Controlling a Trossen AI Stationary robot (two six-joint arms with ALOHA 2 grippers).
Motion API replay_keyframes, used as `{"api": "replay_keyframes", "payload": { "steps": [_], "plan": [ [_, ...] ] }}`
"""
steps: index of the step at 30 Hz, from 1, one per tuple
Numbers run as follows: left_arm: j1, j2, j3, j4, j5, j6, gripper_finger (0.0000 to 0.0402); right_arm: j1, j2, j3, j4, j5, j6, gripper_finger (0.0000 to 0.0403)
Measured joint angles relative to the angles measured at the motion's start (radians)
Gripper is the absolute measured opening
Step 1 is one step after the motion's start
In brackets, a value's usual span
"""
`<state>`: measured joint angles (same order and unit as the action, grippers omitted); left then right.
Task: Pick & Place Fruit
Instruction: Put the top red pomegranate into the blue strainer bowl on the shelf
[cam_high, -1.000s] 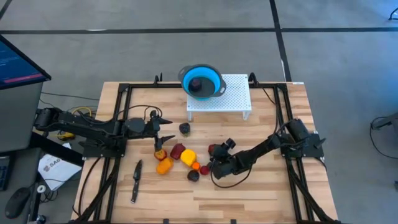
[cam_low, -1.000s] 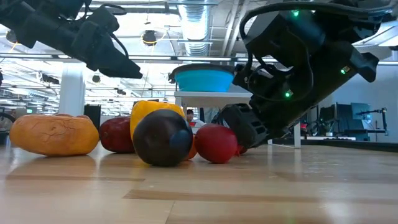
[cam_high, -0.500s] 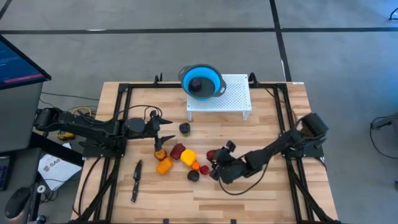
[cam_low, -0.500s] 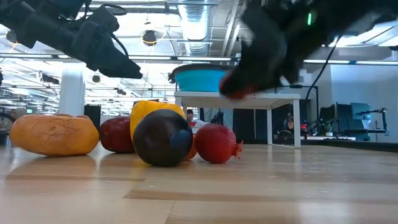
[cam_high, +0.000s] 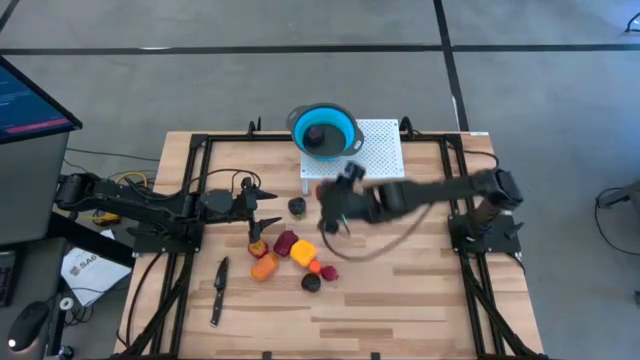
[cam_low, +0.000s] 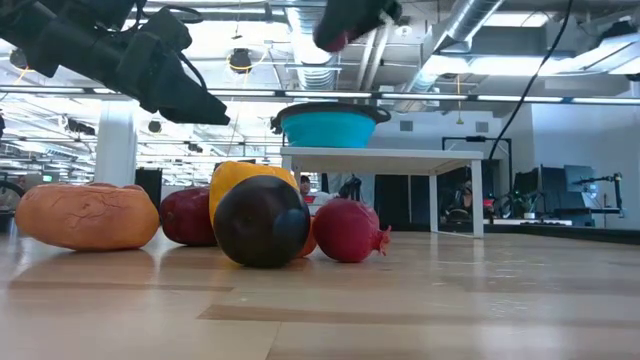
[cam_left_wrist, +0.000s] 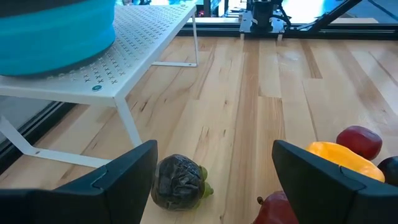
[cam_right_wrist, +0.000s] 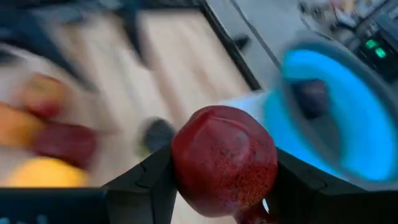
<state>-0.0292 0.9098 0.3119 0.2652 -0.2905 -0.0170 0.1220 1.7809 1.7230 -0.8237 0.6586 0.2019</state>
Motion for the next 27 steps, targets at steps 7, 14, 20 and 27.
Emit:
{"api": "replay_keyframes", "payload": {
  "steps": [7, 14, 20, 27],
  "plan": [
    [0.000, 0.000, 0.000, 0.005, 0.000, 0.003, 0.0309, -0.278, 0.112, 0.247, -0.159, -0.196, -0.082, 0.0187],
    [0.000, 0.000, 0.000, 0.007, 0.000, 0.005, 0.0309, -0.503, 0.221, 0.327, -0.182, -0.397, -0.046, 0.0187],
    [0.000, 0.000, 0.000, 0.007, 0.000, 0.005, 0.0309, -0.568, 0.289, 0.334, -0.194, -0.401, -0.044, 0.0187],
    [0.000, 0.000, 0.000, 0.012, 0.000, 0.005, 0.0309, -0.578, 0.303, 0.335, -0.185, -0.401, -0.043, 0.0197]
  ]
}}
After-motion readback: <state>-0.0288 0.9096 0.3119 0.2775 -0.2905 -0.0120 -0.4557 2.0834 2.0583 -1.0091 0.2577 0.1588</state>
